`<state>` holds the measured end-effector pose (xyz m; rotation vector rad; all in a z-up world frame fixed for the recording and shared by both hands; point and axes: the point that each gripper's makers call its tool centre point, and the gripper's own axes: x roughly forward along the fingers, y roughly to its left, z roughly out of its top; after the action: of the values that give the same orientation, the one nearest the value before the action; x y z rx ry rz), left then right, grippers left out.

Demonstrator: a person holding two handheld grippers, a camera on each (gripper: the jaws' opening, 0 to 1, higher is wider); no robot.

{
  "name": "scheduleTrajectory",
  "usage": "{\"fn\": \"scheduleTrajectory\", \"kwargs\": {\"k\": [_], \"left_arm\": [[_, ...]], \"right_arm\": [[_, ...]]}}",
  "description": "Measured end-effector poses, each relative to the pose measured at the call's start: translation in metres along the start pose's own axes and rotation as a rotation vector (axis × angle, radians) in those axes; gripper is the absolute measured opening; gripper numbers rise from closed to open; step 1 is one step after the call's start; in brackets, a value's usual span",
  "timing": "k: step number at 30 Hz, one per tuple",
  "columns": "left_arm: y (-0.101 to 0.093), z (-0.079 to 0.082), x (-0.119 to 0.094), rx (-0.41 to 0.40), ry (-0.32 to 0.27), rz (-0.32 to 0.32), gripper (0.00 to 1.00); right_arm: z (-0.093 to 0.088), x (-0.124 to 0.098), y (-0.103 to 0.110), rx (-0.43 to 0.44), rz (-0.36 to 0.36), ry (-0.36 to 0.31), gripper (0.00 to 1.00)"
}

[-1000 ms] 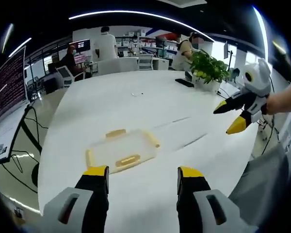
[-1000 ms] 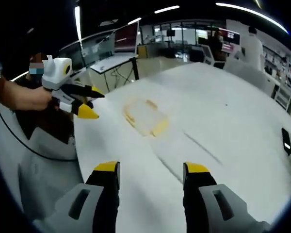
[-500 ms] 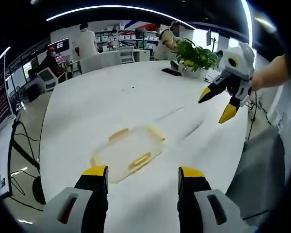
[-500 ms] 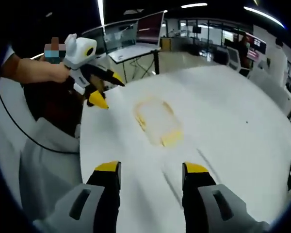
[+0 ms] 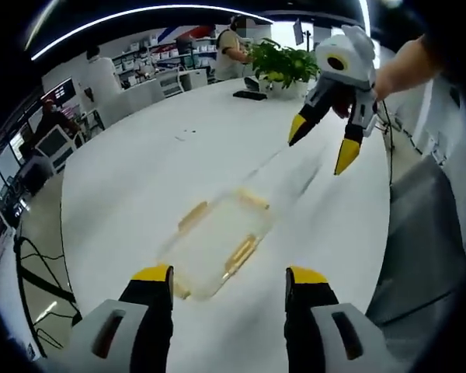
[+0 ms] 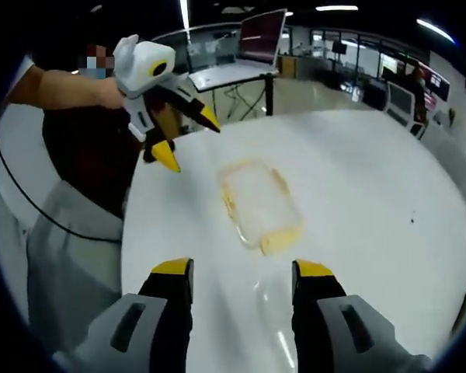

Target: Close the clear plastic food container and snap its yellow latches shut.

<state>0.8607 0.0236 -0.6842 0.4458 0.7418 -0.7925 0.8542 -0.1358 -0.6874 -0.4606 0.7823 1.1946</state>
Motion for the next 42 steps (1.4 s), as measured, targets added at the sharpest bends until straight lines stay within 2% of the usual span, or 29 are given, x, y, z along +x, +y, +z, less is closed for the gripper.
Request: {"fn": "scheduleTrajectory", "kwargs": {"k": [5, 14, 18, 20, 23, 28, 33, 35, 36, 42], "left_arm": [[0.016, -0.001, 0.003, 0.077, 0.039, -0.015, 0.53], [0.031, -0.001, 0.011, 0.167, 0.081, -0.072, 0.53], [0.038, -0.003, 0.017, 0.252, 0.106, -0.111, 0.52], [0.039, -0.009, 0.020, 0.298, 0.143, -0.151, 0.52], [0.043, -0.015, 0.025, 0.359, 0.178, -0.195, 0.52], [0.053, -0.023, 0.033, 0.384, 0.208, -0.232, 0.51], [0.062, -0.026, 0.039, 0.368, 0.199, -0.258, 0.51], [0.066, -0.030, 0.044, 0.387, 0.209, -0.251, 0.51], [0.068, -0.036, 0.045, 0.423, 0.234, -0.257, 0.51], [0.060, -0.050, 0.053, 0.454, 0.265, -0.332, 0.50]], "right_arm": [[0.004, 0.006, -0.006, -0.033, 0.014, 0.017, 0.48], [0.017, 0.019, -0.023, -0.072, 0.029, 0.039, 0.49], [0.021, 0.027, -0.028, -0.090, 0.044, 0.058, 0.49], [0.021, 0.032, -0.027, -0.110, 0.058, 0.079, 0.49], [0.017, 0.039, -0.028, -0.171, 0.064, 0.122, 0.49], [0.016, 0.052, -0.031, -0.224, 0.069, 0.149, 0.49], [0.007, 0.063, -0.030, -0.256, 0.089, 0.194, 0.51], [0.002, 0.069, -0.031, -0.270, 0.093, 0.211, 0.51], [0.001, 0.074, -0.033, -0.275, 0.097, 0.217, 0.52], [0.003, 0.085, -0.042, -0.280, 0.110, 0.244, 0.54]]}}
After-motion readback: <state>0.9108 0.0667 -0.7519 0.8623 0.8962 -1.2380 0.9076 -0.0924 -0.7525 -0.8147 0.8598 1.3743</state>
